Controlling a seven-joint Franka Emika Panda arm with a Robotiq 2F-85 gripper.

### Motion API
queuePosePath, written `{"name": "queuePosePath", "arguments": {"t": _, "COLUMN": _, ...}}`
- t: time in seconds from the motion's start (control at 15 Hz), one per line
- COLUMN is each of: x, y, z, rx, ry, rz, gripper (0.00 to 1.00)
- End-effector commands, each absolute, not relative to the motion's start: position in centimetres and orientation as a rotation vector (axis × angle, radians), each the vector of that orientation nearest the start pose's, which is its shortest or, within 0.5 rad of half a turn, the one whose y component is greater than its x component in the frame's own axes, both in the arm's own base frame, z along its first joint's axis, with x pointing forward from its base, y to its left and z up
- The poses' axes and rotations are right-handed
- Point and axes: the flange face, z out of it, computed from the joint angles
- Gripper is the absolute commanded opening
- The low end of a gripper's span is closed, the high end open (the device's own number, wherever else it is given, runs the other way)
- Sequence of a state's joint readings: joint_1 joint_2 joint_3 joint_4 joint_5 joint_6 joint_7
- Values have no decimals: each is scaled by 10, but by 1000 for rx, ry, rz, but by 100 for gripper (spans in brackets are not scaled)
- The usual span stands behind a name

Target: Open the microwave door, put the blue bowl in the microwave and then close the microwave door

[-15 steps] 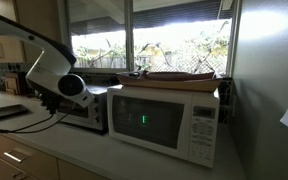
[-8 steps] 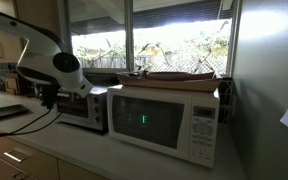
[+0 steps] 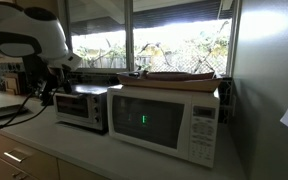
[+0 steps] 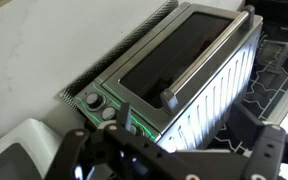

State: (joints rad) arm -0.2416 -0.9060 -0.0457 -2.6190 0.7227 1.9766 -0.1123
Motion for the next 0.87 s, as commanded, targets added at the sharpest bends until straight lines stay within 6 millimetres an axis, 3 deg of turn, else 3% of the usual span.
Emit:
{"name": "queuePosePath", "arguments": {"t": 0.0, "x": 282, "y": -47, "z": 586, "rx": -2539, "ry": 409, "rz": -479, "gripper": 100}}
{"name": "queuePosePath", "arguments": {"t": 0.33, "x": 265, "y": -41, "z": 612, "rx": -2656, "ry": 337, "rz": -460, "gripper": 100}}
{"name": "queuePosePath", "arguments": {"t": 0.8, "x": 269, "y": -41, "z": 612, "rx": -2645, "ry": 326, "rz": -494, "gripper": 100}}
